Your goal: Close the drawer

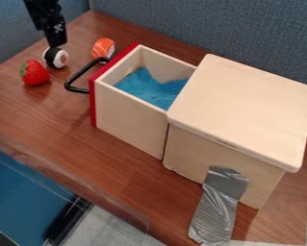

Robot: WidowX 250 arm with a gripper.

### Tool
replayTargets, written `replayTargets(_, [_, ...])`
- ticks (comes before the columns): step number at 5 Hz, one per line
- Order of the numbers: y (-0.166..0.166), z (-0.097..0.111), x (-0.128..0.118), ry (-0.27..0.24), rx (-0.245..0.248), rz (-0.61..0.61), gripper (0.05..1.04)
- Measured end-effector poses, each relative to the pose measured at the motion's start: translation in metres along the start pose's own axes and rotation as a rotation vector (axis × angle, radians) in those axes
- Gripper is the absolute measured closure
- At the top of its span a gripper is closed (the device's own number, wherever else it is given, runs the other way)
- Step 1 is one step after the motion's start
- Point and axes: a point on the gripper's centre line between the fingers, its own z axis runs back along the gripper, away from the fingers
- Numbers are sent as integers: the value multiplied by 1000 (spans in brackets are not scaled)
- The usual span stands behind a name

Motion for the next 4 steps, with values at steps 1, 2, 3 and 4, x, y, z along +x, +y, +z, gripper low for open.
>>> replayTargets(1, [11, -6, -4, -101, -39, -197, 83])
replayTargets(2, [19, 1, -3, -190, -54, -401, 83])
replayTargets(3, [23, -2, -11, -231, -90, -576, 83])
replayTargets(4, [21, -3, -14, -239, -88, -701, 83])
